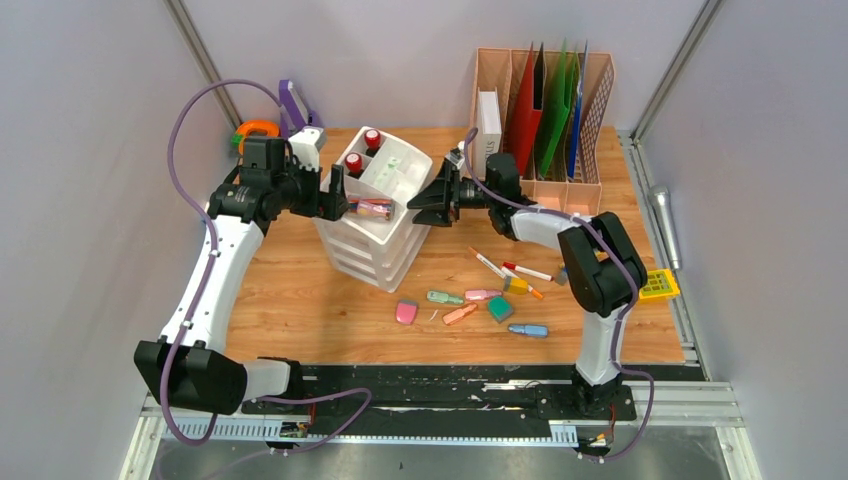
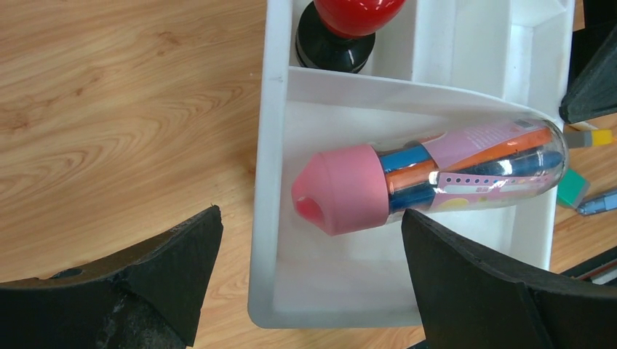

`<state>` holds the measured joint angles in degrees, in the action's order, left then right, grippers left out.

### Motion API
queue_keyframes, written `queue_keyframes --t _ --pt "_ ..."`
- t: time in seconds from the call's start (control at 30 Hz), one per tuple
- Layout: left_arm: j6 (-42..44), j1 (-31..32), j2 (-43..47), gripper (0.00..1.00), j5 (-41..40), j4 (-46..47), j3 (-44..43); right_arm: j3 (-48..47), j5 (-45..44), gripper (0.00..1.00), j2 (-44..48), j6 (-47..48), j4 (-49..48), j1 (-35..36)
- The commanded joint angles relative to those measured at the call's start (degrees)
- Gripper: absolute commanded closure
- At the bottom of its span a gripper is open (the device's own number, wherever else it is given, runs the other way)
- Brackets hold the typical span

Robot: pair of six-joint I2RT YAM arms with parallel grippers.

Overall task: Organize the desk
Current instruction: Move the storage box to the center of the board.

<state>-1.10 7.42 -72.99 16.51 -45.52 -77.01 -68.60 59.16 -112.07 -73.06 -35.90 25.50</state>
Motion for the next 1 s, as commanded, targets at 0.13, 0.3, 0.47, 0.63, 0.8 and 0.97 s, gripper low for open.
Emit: queue_keyframes --t 0.13,0.3,0.47,0.63,0.8,0.97 --pt "2.69 0.14 0.32 0.0 -2.99 0.69 -1.1 -5.06 -1.58 0.84 4.82 11.81 15.75 -1.59" --pt "2.6 0.14 0.1 0.0 -3.28 0.89 -1.54 -6.02 -1.8 0.7 5.71 15.22 20.13 -1.61" --pt "2.37 0.14 -0.24 0.0 -3.03 0.94 -1.48 -5.6 -0.75 0.48 5.65 13.56 17.21 -1.57" --pt "2.19 0.14 -0.22 0.0 -2.89 1.0 -1.58 -4.19 -0.25 0.36 5.08 11.15 13.42 -1.13" --pt "1.47 0.14 -0.37 0.0 -2.15 1.25 -1.4 -1.23 -0.89 0.3 4.79 7.82 6.21 0.45" --pt "1.42 0.14 -0.65 0.0 -1.59 1.53 -0.8 2.01 -1.76 0.28 4.0 2.47 -4.46 1.53"
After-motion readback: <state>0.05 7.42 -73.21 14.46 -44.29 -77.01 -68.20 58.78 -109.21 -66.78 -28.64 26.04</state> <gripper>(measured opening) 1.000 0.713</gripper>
